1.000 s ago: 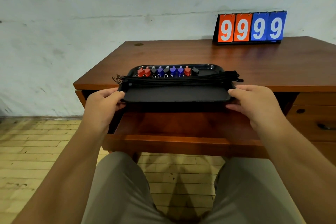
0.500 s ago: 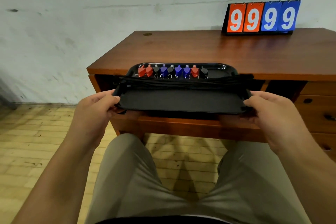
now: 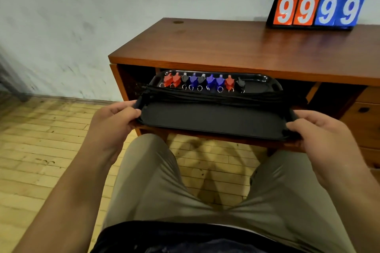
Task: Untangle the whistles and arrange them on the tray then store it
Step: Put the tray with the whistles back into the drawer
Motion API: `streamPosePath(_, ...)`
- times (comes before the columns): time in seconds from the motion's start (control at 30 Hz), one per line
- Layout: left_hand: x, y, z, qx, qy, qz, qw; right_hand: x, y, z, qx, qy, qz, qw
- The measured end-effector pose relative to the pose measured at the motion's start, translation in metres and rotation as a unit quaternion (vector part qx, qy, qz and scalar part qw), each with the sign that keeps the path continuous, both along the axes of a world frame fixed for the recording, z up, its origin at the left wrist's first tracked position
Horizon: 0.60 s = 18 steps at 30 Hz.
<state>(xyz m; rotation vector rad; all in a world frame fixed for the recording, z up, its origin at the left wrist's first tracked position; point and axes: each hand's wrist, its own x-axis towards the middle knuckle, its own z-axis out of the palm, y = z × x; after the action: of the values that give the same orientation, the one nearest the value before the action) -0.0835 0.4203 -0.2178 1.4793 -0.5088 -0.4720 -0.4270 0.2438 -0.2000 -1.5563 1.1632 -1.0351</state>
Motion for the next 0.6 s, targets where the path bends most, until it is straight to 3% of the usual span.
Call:
streamPosePath(0.3, 0.009, -0.001, -0.005, 0.064, -0.032, 0.01, 0.997, 0.002, 0.001, -0.01, 0.015, 0.05, -0.003, 0.999)
streamPosePath(0.6, 0.003, -0.039, 0.008, 0.198, -0.14, -0.001, 0.97, 0.01, -0.029, -0.005, 0.006, 0.149, -0.008, 0.989)
